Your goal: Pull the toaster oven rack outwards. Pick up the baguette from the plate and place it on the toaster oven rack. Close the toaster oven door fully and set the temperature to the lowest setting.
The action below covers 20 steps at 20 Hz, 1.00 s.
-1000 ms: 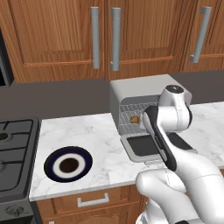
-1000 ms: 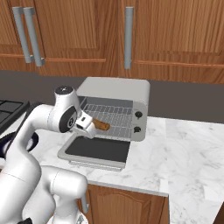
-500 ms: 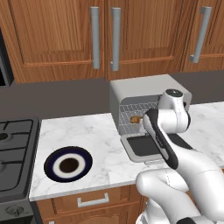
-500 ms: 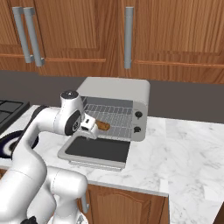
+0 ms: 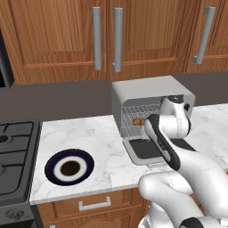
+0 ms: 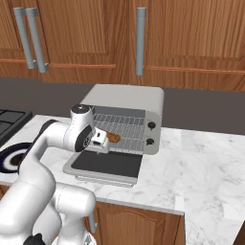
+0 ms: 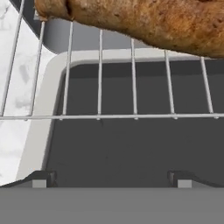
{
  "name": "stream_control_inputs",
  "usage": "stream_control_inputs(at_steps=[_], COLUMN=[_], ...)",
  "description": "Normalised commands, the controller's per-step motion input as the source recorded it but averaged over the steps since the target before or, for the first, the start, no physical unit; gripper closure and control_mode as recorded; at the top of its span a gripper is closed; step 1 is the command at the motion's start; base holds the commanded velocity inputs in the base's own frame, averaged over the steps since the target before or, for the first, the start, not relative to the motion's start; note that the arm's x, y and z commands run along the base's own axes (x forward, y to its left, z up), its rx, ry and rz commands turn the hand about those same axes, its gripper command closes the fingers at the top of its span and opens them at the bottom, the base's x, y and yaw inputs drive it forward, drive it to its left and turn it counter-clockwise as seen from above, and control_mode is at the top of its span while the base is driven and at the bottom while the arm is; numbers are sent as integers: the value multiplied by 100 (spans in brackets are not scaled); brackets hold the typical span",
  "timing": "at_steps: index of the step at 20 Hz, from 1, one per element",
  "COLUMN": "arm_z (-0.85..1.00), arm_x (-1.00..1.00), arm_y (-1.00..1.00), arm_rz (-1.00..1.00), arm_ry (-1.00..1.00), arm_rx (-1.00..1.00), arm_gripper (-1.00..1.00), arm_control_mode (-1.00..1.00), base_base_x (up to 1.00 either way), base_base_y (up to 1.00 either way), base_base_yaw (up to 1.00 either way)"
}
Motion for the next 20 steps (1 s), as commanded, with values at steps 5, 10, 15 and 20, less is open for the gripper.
stream_control_inputs(at_steps=[5,10,15,20], arm_z=[-13,-2,0,0], arm_x=[32,40,37,30], arm_y=[0,0,0,0], arm_rz=[6,4,3,3], arm_ry=[0,0,0,0], arm_rx=[-2,-1,-1,-1], arm_gripper=[-100,-100,-100,-100], arm_control_mode=[-100,-100,-100,-100], base_base_x=[0,0,0,0], base_base_y=[0,0,0,0], base_base_yaw=[0,0,0,0])
